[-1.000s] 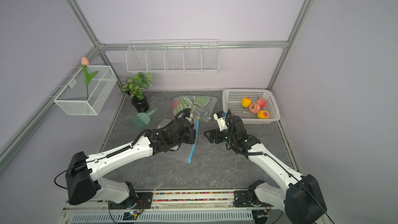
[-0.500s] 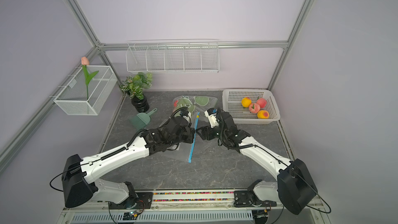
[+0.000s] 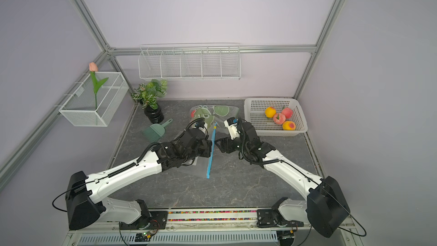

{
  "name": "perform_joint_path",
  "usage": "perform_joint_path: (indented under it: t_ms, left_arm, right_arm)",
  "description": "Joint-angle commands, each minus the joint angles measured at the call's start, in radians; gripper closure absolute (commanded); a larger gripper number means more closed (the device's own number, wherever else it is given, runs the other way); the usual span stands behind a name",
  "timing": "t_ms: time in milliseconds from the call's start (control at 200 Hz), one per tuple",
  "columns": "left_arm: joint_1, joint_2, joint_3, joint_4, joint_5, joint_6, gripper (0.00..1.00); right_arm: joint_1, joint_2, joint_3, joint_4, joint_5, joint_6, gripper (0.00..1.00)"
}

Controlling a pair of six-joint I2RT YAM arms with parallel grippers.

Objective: Place the peach in a zip-top bag and seal the zipper
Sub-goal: Open the zipper of the food storage bag at the center of the board.

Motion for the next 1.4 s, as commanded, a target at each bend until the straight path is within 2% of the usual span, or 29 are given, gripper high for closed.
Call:
perform_joint_path:
  t_ms: [0, 100, 320, 540, 815, 1000, 1175, 1394]
  left_arm:
    - [0.002, 0.005, 0.000, -0.017, -0.031, -0.014, 1.00]
    - [0.003, -0.004, -0.005, 0.009, 0.004, -0.011, 1.00]
    - [0.003, -0.035, -0.027, 0.052, 0.039, -0.003, 1.00]
    - [0.002, -0.038, -0.031, 0.056, 0.046, -0.003, 1.00]
    - [0.002, -0.042, -0.035, 0.095, 0.096, 0.004, 1.00]
    - [0.003, -0.045, -0.034, 0.083, 0.061, 0.005, 1.00]
    - [0.003, -0.037, -0.023, 0.031, -0.007, 0.008, 1.00]
    - [0.003, -0.053, 0.001, -0.031, -0.084, 0.016, 1.00]
  right_arm:
    - [0.006, -0.024, 0.011, 0.008, -0.038, 0.012, 0.28]
    - [0.006, -0.010, 0.010, 0.027, -0.043, 0.030, 0.32]
    - [0.005, 0.033, 0.015, 0.084, -0.088, 0.072, 0.51]
    - [0.006, 0.045, 0.017, 0.096, -0.099, 0.079, 0.56]
    - [0.010, 0.087, 0.019, 0.091, -0.124, 0.082, 0.68]
    - [0.017, 0.098, 0.060, 0.094, -0.158, 0.079, 0.71]
    - [0.018, 0.094, 0.061, 0.098, -0.171, 0.075, 0.83]
    - [0.019, 0.094, 0.088, -0.046, -0.040, 0.017, 0.90]
